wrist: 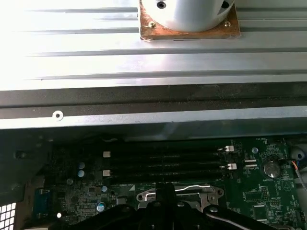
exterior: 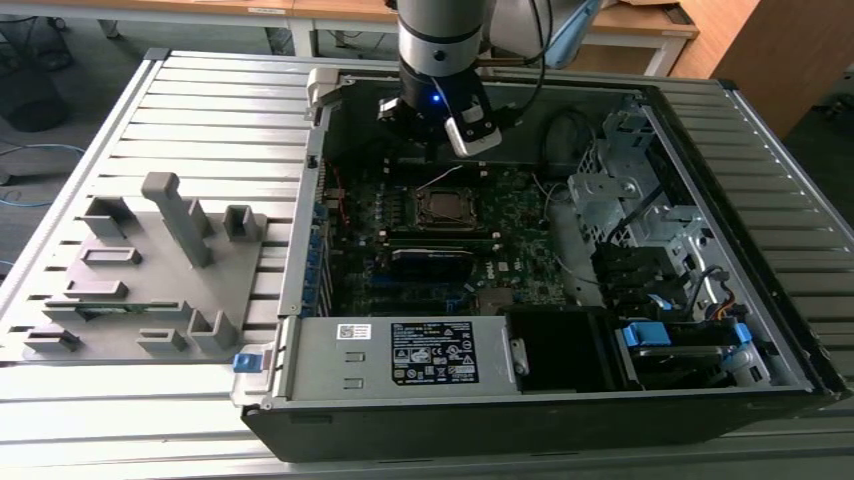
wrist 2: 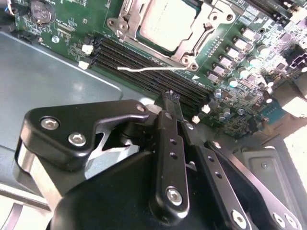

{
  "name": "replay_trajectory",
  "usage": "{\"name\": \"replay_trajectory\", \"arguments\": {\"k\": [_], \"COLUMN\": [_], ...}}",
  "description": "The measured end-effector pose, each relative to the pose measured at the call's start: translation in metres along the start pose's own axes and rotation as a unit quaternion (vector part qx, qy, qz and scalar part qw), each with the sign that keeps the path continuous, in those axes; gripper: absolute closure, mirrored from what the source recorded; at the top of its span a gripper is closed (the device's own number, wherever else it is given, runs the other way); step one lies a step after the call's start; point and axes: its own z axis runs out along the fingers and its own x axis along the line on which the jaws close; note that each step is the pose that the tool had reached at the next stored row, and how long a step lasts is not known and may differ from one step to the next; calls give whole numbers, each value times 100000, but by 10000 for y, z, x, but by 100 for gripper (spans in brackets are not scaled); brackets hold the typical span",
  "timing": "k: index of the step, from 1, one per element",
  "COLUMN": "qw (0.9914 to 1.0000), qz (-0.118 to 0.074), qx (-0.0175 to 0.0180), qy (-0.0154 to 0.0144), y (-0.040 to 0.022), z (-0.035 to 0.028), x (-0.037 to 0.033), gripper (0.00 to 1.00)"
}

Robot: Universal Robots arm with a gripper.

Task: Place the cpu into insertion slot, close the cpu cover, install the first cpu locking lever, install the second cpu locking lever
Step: 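Install the first cpu locking lever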

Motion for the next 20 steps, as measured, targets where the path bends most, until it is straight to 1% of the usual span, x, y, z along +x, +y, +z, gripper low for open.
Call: {"name": "replay_trajectory", "arguments": {"k": [3,7,9,15,17,20], "qw": [100000,100000,100000,99998,99998,99996], "qz": [-3,-9,-14,-35,-8,373], "qx": [18,87,201,573,704,781], "qy": [1,-4,-10,-32,-51,-156], "y": [-7,-26,-30,-36,-40,-46], "z": [28,97,120,173,191,222], "x": [-1,-11,-34,-137,-155,-174], "gripper": [89,89,89,89,89,89]}}
